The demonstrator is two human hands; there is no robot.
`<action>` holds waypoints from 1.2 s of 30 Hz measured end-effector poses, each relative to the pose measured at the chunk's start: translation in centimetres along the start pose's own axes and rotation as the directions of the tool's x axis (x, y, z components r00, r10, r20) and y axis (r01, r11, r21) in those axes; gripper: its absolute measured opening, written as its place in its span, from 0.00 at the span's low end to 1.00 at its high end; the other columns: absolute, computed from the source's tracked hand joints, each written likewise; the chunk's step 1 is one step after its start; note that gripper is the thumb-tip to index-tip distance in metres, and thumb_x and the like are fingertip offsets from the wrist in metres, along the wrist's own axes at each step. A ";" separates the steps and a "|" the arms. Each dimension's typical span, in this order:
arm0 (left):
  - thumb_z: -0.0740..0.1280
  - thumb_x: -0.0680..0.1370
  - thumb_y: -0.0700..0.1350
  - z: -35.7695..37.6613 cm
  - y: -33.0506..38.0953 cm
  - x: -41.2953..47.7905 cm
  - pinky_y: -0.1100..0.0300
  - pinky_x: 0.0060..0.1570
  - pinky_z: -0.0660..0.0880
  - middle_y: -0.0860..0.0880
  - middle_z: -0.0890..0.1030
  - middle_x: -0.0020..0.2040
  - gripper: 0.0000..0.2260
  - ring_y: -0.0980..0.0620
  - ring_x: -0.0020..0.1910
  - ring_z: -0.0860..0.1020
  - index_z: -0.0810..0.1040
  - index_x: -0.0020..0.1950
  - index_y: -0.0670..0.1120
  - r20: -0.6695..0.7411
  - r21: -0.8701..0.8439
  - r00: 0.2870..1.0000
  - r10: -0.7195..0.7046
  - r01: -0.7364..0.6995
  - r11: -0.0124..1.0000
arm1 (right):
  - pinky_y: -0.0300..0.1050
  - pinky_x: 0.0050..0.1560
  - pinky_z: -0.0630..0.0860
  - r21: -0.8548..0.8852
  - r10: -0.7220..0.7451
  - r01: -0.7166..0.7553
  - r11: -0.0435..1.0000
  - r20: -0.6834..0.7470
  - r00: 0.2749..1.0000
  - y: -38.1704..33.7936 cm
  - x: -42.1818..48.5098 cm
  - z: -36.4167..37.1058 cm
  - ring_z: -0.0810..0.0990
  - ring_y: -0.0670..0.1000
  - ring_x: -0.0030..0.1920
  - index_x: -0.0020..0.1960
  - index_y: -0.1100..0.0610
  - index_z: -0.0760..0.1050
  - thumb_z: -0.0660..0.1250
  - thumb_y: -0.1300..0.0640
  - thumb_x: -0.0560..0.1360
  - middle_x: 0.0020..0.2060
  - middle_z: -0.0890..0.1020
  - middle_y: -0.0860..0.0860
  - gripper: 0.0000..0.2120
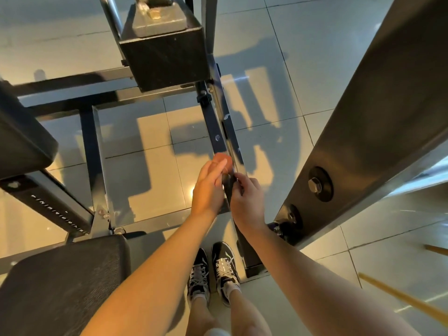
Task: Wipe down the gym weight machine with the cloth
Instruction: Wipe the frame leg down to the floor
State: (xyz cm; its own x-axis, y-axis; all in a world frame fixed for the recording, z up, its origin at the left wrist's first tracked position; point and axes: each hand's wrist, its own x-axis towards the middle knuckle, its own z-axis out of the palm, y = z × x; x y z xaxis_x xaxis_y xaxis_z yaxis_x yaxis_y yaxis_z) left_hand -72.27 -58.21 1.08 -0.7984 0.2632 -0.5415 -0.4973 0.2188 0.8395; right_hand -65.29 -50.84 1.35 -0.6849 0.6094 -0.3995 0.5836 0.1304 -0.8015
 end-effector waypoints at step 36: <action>0.52 0.86 0.56 -0.9 -2.2 -1.5 0.51 0.65 0.76 0.56 0.80 0.65 0.18 0.56 0.65 0.77 0.75 0.71 0.58 -0.056 -0.068 0.998 -0.041 0.037 0.997 | 0.38 0.64 0.73 -0.371 -0.406 0.457 0.808 0.212 0.889 -1.4 4.7 2.2 0.74 0.41 0.63 0.63 0.52 0.80 0.66 0.61 0.81 0.61 0.78 0.48 0.12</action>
State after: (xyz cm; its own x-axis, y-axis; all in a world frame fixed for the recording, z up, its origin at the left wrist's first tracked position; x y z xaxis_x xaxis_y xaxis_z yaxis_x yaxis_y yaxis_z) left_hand -70.28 -59.91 0.12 -0.7953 0.2013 -0.5718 -0.5481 0.1641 0.8201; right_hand -70.22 -49.87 -0.37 -0.9382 0.3229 -0.1242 0.3201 0.6740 -0.6658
